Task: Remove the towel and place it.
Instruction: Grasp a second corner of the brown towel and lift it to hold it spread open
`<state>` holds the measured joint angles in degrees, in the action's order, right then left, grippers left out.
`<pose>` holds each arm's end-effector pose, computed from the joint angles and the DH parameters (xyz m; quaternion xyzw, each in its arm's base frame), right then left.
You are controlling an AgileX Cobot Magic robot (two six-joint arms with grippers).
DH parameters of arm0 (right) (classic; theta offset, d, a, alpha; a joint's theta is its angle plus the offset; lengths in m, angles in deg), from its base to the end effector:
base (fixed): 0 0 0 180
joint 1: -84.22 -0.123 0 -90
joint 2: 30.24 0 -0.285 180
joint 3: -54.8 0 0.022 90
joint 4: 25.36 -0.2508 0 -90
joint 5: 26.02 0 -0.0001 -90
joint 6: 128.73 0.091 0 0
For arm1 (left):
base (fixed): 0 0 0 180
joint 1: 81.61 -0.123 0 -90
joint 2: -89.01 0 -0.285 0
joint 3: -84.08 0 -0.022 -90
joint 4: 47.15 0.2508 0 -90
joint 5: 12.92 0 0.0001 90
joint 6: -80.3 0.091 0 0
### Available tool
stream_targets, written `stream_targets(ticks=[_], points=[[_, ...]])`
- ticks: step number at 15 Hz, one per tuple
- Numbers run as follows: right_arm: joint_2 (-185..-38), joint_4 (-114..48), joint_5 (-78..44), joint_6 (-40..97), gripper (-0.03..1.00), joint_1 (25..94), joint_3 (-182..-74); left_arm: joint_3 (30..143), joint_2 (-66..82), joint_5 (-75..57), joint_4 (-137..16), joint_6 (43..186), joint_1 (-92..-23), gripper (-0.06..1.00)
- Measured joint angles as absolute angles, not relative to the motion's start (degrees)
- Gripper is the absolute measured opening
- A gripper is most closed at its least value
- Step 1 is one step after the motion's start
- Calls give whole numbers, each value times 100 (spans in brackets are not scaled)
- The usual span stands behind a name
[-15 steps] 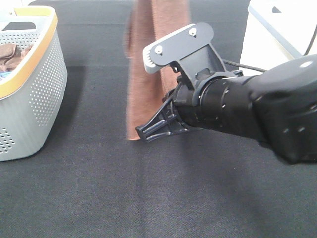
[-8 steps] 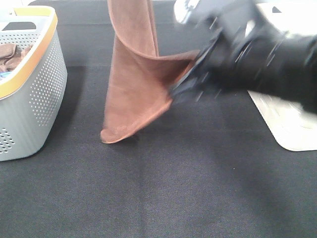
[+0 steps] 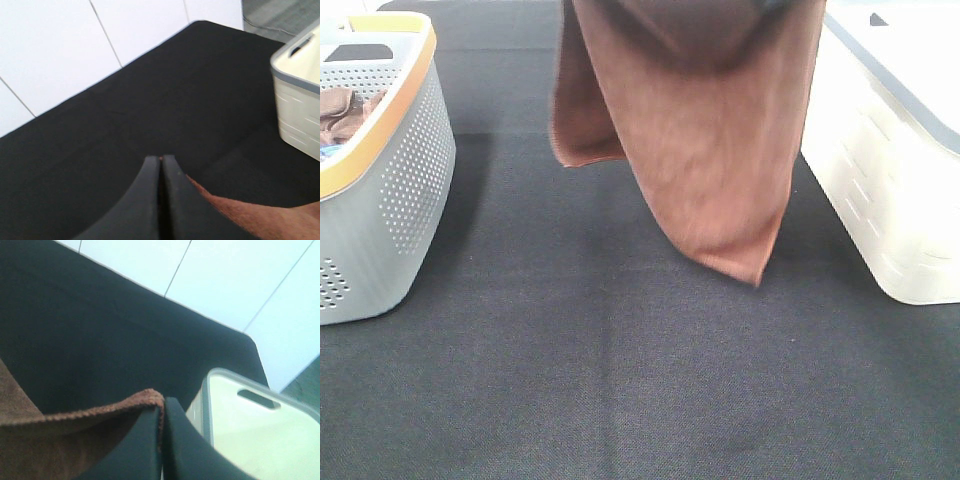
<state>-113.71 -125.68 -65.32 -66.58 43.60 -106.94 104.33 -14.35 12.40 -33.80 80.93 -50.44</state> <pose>0.2528 0.1423 0.3523 -0.1910 0.7731 -0.1418 0.5879 0.3455 -0.1985 0.4244 0.2748 0.7595 -0.0548 0.5871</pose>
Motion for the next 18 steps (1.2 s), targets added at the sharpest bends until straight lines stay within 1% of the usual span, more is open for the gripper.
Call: stream_targets(ticks=[2,3,5,6,9,11,13,14,15,18], points=[[-11623,-12305,-5925,-6687,0,5019,-11009,10433,-1636,518,-3380,8093,-5411,0],[-12019,-11984,-5673,-6687,0,5454,-11347,10433,-1796,-129,-3380,8093,-5674,0],[-12454,-11806,-5467,-6687,0,5803,-11800,10433,-2082,-948,-3392,8093,-5995,0],[-12924,-11789,-5255,-6687,0,6015,-12304,10433,-2254,-1292,-3420,8087,-6115,0],[-13967,-11760,-5197,-6762,0,6067,-13456,10433,-2902,-2278,-3437,8075,-6459,0],[-14574,-11743,-5197,-6876,0,6067,-14017,10433,-3251,-2524,-3443,8075,-6551,0],[-14975,-11818,-5169,-6985,0,6073,-14155,10433,-3515,-2364,-3443,8075,-6551,0],[-15090,-12052,-5169,-7025,0,6073,-14155,10433,-3566,-1928,-3443,8075,-6551,0],[-15176,-12339,-5209,-7163,0,6073,-14143,10433,-3578,-1223,-3443,8075,-6528,0],[-15182,-12459,-5237,-7524,0,5998,-13725,10433,-3578,736,-3764,8075,-6494,0]])
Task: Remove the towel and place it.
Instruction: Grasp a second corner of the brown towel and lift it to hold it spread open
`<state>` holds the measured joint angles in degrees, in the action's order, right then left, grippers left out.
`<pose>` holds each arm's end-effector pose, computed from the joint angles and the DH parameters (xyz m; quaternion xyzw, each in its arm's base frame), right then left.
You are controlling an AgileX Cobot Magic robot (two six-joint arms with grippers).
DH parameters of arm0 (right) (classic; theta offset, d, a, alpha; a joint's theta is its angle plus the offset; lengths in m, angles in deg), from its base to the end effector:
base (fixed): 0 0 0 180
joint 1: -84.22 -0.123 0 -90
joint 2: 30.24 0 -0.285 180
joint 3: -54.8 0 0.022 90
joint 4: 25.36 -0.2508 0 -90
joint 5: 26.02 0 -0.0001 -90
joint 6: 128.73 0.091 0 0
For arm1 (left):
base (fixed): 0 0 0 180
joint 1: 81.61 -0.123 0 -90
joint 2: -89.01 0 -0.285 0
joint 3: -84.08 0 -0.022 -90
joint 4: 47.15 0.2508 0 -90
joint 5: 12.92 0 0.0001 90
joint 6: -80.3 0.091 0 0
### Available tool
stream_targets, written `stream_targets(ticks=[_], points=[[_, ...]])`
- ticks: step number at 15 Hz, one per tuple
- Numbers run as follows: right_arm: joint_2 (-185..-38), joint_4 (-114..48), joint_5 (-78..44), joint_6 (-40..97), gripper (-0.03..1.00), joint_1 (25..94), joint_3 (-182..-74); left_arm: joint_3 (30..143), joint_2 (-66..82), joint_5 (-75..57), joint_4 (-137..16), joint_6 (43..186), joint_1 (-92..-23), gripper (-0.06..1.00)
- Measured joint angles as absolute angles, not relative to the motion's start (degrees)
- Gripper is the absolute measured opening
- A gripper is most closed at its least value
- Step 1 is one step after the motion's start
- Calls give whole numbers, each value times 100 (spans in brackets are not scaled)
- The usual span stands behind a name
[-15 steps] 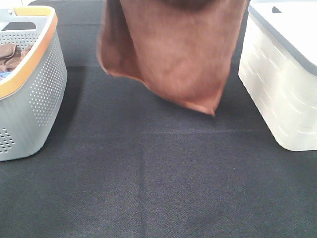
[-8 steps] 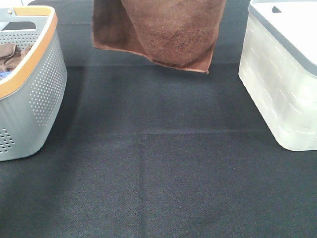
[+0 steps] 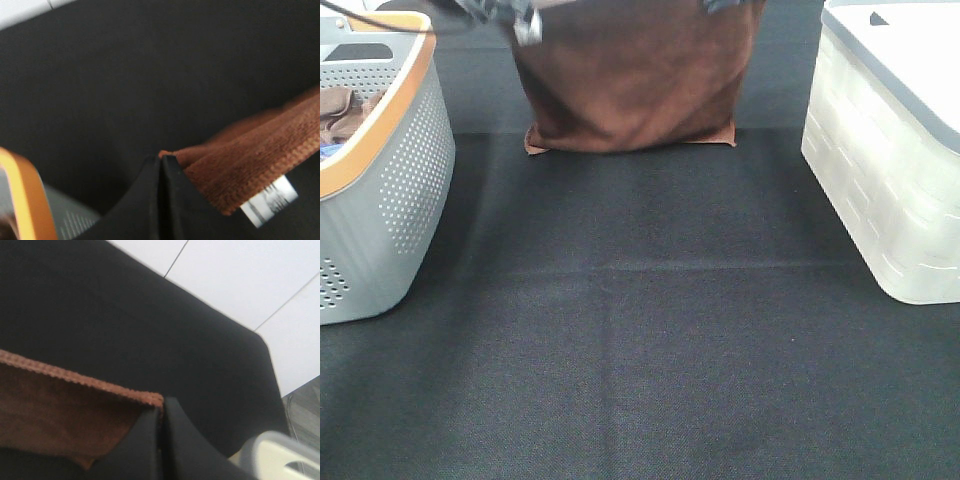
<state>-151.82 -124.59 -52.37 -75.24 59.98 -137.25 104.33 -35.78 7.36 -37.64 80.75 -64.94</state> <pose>0.4428 0.1558 0.2693 -0.2379 0.7917 -0.1978 0.5268 0.4668 -0.1343 0.2638 0.1865 0.8651 -0.0043 0.4656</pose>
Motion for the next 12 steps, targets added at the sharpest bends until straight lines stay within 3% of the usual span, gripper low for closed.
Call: stream_targets(ticks=[6,12], points=[[-14878,-12522,-5765,-7747,0,5437,-12189,10433,-3578,3228,-4858,8207,-6494,0],[-14540,-12557,-5386,-6475,0,5351,-11536,10433,-3578,3532,-5701,8534,-6494,0]])
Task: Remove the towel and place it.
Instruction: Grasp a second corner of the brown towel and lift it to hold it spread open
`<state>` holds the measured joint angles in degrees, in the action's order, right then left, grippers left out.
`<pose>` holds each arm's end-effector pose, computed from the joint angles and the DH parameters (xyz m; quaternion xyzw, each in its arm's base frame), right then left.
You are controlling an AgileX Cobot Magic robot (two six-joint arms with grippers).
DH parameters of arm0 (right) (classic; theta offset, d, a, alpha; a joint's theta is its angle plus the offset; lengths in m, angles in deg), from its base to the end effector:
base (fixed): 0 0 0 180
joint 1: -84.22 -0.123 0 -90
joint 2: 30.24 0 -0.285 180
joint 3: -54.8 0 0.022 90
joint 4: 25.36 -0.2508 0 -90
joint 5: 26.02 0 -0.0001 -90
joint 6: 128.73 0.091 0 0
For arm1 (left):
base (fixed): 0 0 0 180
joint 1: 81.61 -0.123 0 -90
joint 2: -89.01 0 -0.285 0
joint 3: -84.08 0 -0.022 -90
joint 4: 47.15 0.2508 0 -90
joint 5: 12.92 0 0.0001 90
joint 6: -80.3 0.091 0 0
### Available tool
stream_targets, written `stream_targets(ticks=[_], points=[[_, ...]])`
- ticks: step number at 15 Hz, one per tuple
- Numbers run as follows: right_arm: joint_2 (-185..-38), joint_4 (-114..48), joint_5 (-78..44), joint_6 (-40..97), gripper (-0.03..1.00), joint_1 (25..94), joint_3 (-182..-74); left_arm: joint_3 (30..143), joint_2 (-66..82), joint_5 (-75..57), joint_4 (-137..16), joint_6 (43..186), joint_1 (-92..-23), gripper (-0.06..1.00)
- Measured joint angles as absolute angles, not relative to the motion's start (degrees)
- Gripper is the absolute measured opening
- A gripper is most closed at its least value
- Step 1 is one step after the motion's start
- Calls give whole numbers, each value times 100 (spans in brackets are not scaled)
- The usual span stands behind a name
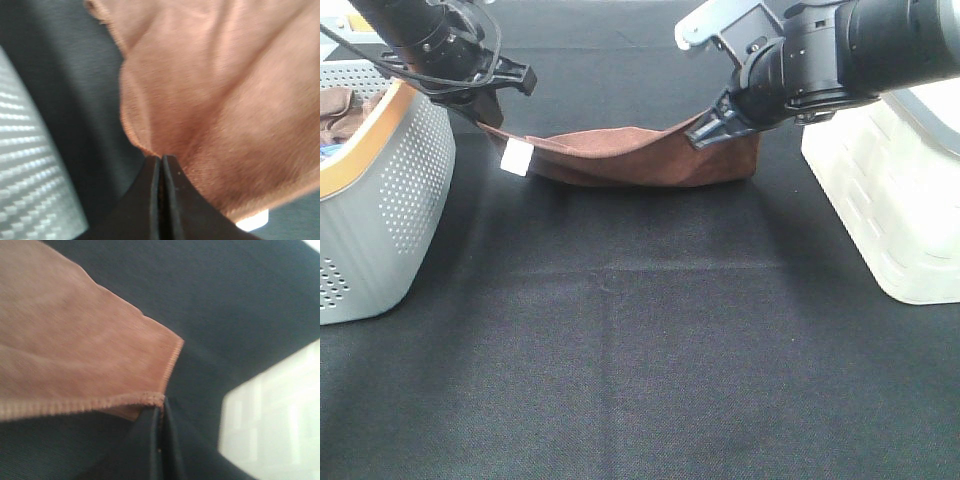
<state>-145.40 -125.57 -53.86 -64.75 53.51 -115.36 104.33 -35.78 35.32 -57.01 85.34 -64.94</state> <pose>0.3660 0.1688 0.2028 -0.2473 0.8522 -0.1550 0.4341 0.4303 -0.1410 0.2354 0.1425 0.9586 -0.0991 0.2256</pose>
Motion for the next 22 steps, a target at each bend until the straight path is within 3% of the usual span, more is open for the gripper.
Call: stream_targets(ticks=[5,6,12,18,22], points=[[-14494,-12551,-4097,-5977,0,5351,-11301,10433,-3578,3773,-5832,8654,-6494,0],[-14437,-12551,-3301,-5965,0,5339,-10866,10433,-3578,3853,-5838,8700,-6494,0],[-14030,-12551,-3232,-5914,0,5334,-10373,10433,-3578,3859,-5844,8700,-6494,0],[-13824,-12545,-4693,-7862,0,5316,-10373,10433,-3578,3887,-5855,8700,-6494,0],[-13761,-12551,-5421,-7930,0,5271,-10373,10433,-3578,3887,-5861,8700,-6494,0]])
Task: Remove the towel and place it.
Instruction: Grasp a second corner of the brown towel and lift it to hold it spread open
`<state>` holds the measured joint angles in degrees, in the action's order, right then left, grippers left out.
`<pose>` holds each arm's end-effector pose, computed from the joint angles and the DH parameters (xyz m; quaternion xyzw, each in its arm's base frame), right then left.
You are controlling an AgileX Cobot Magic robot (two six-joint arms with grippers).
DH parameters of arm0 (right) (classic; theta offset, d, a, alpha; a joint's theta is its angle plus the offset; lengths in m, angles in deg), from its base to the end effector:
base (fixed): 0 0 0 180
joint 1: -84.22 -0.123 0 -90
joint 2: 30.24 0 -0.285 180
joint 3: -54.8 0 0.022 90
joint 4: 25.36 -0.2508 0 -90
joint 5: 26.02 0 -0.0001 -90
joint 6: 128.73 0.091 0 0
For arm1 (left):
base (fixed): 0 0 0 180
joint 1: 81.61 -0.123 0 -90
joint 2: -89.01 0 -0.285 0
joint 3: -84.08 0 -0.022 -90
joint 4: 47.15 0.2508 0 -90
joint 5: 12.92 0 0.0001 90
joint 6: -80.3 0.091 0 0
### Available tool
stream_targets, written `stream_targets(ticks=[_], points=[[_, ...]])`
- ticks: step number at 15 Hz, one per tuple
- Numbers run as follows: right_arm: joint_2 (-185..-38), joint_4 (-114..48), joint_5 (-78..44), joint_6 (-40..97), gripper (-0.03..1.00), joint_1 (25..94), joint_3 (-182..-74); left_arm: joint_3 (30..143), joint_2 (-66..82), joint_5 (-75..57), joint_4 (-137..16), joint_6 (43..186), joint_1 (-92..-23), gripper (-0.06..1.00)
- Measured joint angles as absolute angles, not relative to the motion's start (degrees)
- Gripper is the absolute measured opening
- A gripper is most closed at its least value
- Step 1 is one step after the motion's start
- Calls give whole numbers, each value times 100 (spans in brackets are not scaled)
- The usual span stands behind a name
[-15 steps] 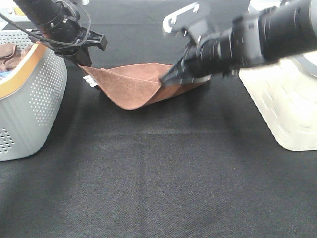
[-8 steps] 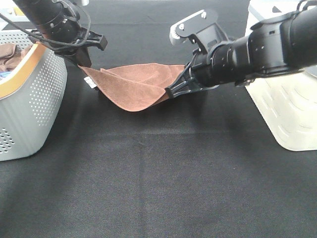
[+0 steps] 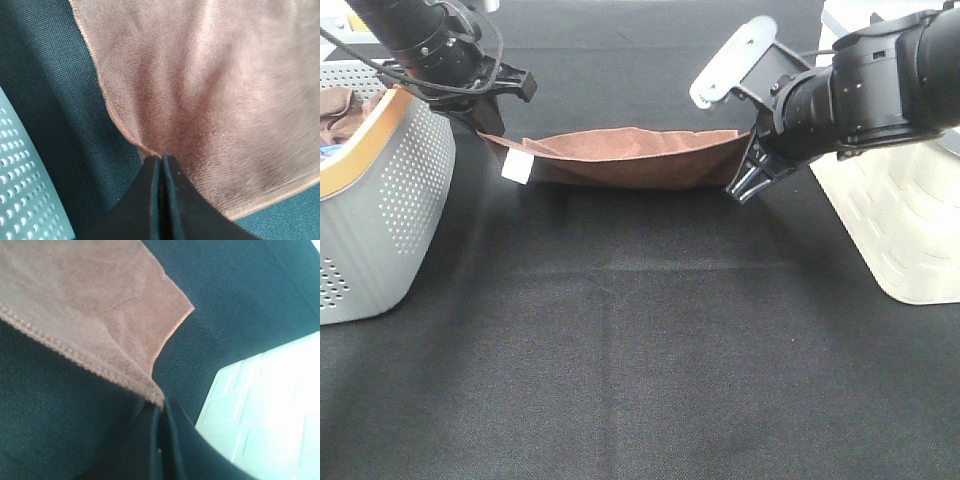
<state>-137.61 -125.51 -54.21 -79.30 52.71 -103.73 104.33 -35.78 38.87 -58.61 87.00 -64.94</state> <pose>0.3222 0.1480 0.1986 -0.3709 0.8193 -0.2126 0.3821 0.4248 -0.1420 0.2334 0.1538 0.9627 -0.1068 0.1955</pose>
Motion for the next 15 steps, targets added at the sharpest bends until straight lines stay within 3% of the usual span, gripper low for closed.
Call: stream_targets(ticks=[6,15], points=[[-13761,-12557,-6200,-7850,0,4331,-10373,10433,-3578,3887,-5861,8700,-6494,0],[-13761,-12562,-7111,-7249,0,4291,-10373,10461,-3578,3996,-5964,8700,-6494,0]])
